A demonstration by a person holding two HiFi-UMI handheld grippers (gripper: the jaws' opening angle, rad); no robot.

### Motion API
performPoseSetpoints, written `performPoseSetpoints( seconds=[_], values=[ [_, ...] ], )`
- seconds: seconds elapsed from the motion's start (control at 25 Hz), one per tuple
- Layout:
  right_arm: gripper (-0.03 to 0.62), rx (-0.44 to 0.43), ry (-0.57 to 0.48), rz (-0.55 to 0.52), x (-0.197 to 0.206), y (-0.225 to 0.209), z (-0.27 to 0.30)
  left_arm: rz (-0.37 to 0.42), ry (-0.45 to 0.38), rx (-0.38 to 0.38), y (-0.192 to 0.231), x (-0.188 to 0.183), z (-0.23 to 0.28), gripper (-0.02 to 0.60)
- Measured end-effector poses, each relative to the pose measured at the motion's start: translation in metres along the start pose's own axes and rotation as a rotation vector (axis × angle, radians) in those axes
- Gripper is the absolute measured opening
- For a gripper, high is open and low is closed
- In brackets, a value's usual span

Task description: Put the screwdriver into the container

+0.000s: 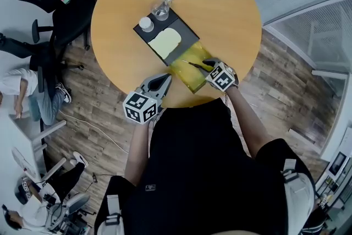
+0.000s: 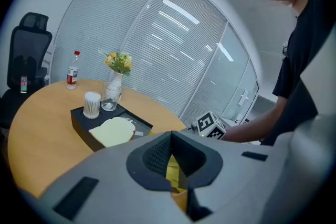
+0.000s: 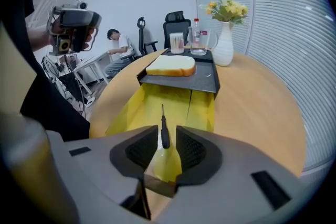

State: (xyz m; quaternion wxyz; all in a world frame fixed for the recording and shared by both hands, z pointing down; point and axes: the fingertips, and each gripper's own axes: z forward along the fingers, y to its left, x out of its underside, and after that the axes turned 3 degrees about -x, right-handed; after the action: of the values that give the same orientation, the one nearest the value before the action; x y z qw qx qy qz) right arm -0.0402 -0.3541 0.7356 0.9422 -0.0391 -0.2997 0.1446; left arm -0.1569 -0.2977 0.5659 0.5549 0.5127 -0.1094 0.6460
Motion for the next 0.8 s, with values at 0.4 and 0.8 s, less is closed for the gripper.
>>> performPoseSetpoints(
  seconds=[0.4, 0.8],
  values=[
    [0.054, 0.099, -0.129, 0.034, 0.005, 0.003, -0.041, 0.055, 0.026, 0.056, -0.013, 0.005, 0.012, 0.005],
    [0.043, 0.079, -0.291, 0.061, -0.005, 0.05, -0.065, 0.093, 0.024, 0.1, -0.024, 0.009, 0.007, 0.005]
  ],
)
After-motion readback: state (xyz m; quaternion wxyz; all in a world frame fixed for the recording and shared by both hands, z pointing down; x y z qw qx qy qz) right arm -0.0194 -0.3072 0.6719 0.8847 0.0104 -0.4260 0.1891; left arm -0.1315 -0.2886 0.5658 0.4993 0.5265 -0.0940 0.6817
